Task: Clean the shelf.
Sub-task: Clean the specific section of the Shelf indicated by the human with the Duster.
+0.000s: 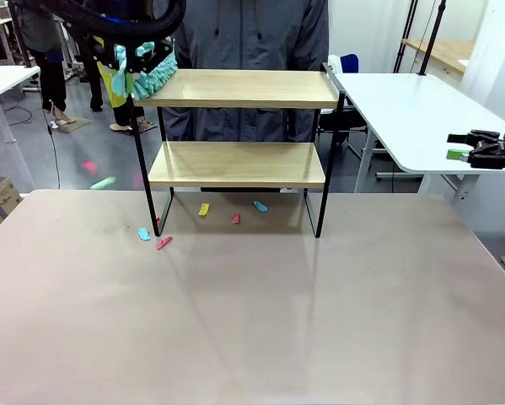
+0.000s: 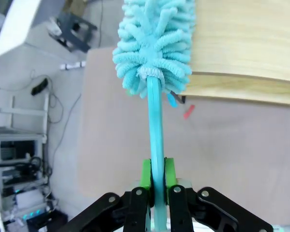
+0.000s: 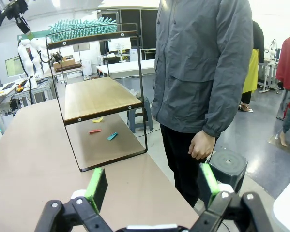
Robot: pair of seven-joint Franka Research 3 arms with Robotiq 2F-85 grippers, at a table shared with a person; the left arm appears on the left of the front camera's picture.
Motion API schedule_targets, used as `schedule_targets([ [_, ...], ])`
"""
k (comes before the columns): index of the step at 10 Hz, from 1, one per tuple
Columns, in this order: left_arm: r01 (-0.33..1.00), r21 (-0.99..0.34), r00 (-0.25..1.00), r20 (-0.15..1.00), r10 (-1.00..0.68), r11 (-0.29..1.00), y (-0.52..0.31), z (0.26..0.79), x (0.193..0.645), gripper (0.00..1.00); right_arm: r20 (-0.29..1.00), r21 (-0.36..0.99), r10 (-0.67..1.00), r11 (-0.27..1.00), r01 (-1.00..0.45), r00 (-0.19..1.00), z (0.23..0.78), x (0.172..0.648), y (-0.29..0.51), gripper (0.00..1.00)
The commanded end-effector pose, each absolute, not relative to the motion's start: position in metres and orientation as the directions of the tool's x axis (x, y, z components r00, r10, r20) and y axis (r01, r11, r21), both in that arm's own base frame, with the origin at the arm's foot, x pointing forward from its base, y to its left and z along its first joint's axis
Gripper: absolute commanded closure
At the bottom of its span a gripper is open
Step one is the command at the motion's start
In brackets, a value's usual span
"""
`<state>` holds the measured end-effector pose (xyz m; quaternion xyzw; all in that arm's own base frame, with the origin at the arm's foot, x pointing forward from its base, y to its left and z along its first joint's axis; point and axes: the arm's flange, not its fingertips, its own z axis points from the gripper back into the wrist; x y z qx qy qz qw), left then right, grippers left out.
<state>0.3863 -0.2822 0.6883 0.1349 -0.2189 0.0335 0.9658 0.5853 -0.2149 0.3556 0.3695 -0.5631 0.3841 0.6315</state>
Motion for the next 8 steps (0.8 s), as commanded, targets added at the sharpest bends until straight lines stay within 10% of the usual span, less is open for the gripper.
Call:
schedule_targets([
  [1,-0.033,0.238,0.874,0.478,-0.088,0.971,-0.28,0.699,0.366,0.87,0.995,0.031,0.069,0.43,-0.902,0.067,0.358,0.586,-0.213,0.0],
  [5,-0.04,0.227,0.881,0.468,-0.073,0.973,-0.298,0.706,0.363,0.87,0.995,0.031,0.069,0.43,-0.902,0.067,0.358,0.586,-0.213,0.0],
  [8,0.331,-0.054,0.811,0.527,-0.255,0.942,-0.252,0.712,0.347,0.87,0.995,0.031,0.069,0.43,-0.902,0.067,0.358,0.586,-0.213,0.0],
])
